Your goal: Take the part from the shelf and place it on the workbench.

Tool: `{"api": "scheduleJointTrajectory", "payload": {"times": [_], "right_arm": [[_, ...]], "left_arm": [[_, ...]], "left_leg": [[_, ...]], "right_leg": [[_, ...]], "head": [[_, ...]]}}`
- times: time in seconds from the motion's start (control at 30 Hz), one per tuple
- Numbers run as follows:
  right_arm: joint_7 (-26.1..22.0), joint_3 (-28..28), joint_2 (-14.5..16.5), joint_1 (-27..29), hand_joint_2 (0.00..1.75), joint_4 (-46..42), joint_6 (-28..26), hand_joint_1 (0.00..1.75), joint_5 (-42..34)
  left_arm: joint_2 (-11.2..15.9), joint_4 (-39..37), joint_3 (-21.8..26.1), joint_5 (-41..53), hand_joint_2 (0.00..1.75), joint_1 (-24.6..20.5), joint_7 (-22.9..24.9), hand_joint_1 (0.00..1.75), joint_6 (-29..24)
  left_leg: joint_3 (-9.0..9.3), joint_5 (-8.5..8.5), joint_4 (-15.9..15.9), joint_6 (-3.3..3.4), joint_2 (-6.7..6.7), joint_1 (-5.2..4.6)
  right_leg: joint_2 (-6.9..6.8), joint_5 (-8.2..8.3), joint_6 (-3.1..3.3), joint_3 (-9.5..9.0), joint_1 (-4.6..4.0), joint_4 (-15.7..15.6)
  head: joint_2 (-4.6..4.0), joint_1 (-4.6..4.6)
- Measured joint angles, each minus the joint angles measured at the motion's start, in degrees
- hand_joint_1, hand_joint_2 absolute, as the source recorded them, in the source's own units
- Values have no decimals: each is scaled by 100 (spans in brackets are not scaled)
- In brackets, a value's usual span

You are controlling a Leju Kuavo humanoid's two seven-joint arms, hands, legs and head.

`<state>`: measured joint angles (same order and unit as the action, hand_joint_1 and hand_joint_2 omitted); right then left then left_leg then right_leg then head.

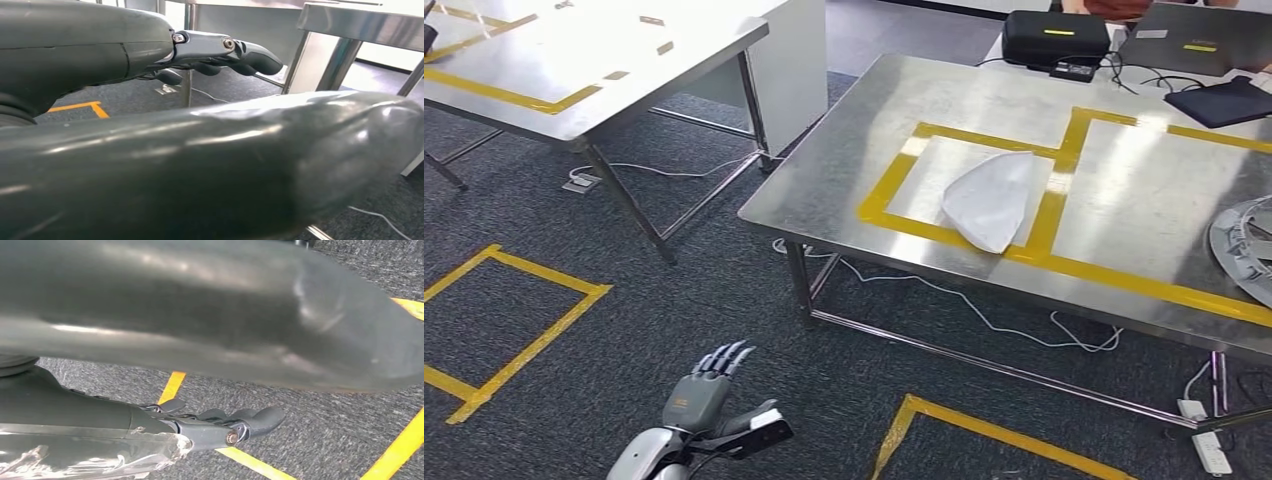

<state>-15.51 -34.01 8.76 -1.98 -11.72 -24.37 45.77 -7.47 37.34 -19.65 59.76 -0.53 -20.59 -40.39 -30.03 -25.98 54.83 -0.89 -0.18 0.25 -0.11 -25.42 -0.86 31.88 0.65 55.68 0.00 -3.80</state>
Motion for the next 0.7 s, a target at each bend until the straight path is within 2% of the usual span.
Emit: {"api": "scheduleJointTrajectory", "payload": {"times": [0.13,0.27,0.37,0.4,0.43,0.5,0.53,0.57,0.6,0.63,0.67,0.7], "right_arm": [[22,-2,-2,3,0,0,38,0,20],[23,-4,-2,7,0,0,65,0,28],[25,-9,-3,10,0,0,69,0,34],[26,-11,-3,11,0,1,70,0,37],[27,-14,-4,13,0,1,72,0,38],[31,-16,-7,18,0,2,80,0,43],[33,-17,-9,21,0,2,84,0,46],[34,-19,-14,22,0,2,88,0,50],[36,-19,-21,24,0,2,90,0,55],[36,-20,-29,22,0,2,92,0,60],[37,-20,-37,17,0,2,93,0,65],[38,-20,-37,6,0,3,97,0,72]], "left_arm": [[-59,61,183,156,0,55,-25,0,0],[-85,84,389,211,0,89,-159,0,0],[-99,84,555,209,0,99,-266,0,0],[-111,84,610,208,0,101,-307,0,0],[-124,84,666,208,0,104,-346,0,0],[-144,84,771,210,0,121,-399,0,1],[-149,84,825,215,0,134,-412,0,2],[-153,84,879,226,0,147,-422,0,3],[-157,84,930,239,0,157,-431,0,3],[-160,84,979,254,0,164,-441,0,4],[-164,84,1023,272,0,170,-450,0,4],[-164,84,1065,291,0,176,-456,0,4]], "left_leg": [[-72,46,17,81,7,-27],[-157,89,43,119,9,-51],[-166,202,-27,228,14,-63],[-154,275,-108,262,21,-45],[-152,338,-185,283,29,-27],[-191,411,-237,283,38,-10],[-227,437,-234,270,40,-7],[-267,464,-227,244,43,-1],[-319,494,-210,215,43,14],[-384,523,-178,180,42,41],[-460,548,-125,134,40,77],[-535,574,-65,79,32,104]], "right_leg": [[2,119,-205,-2,28,-60],[1,183,-307,51,54,-78],[4,252,-422,70,75,-138],[6,174,-437,105,69,-86],[9,6,-433,172,61,78],[13,-494,-417,384,61,736],[13,-694,-423,478,65,1093],[12,-800,-438,512,74,1323],[11,-797,-463,444,87,1352],[8,-694,-496,269,109,1154],[6,-554,-541,18,141,798],[21,-485,-588,-212,155,453]], "head": [[0,-3],[1,-7],[1,-12],[1,-11],[1,1],[1,25],[1,36],[0,40],[0,42],[0,44],[0,47],[1,55]]}}
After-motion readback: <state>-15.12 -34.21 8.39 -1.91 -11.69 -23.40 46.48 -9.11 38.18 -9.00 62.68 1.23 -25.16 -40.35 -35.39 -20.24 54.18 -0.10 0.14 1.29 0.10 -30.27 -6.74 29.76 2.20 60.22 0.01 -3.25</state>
